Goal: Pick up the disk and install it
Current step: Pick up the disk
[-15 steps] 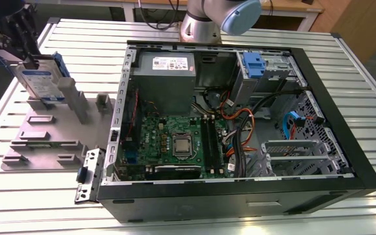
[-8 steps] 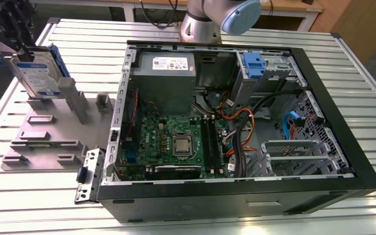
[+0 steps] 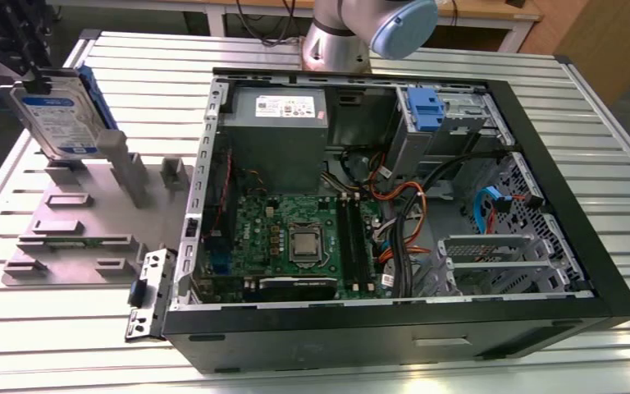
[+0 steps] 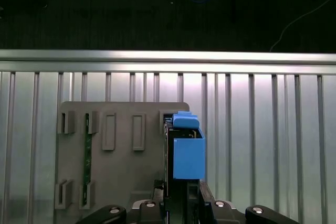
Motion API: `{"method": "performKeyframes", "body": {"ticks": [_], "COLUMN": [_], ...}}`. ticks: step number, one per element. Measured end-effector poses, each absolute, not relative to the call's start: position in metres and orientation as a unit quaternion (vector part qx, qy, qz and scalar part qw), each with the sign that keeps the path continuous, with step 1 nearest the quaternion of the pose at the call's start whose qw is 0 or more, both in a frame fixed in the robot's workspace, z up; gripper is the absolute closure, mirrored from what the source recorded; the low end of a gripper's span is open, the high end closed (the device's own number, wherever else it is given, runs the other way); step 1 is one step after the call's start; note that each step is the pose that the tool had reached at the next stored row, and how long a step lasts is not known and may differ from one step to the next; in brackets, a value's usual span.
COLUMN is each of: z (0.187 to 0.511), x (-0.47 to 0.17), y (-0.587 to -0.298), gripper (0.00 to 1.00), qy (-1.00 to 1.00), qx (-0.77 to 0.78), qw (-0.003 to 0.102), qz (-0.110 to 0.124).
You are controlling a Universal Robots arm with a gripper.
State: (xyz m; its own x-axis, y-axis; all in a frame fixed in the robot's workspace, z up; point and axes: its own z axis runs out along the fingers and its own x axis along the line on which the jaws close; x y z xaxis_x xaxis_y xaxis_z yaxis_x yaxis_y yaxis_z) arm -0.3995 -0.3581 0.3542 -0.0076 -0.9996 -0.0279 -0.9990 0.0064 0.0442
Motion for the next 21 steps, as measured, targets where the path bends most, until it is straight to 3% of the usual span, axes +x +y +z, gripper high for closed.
{"method": "performKeyframes", "body": {"ticks": [21], "z": [0.3543], "x": [-0.3996], "y": [-0.3581], "gripper": [0.65], "qy": [-0.709], "qx": [0.704], "qw": [-0.002], "qz": [-0.033]}}
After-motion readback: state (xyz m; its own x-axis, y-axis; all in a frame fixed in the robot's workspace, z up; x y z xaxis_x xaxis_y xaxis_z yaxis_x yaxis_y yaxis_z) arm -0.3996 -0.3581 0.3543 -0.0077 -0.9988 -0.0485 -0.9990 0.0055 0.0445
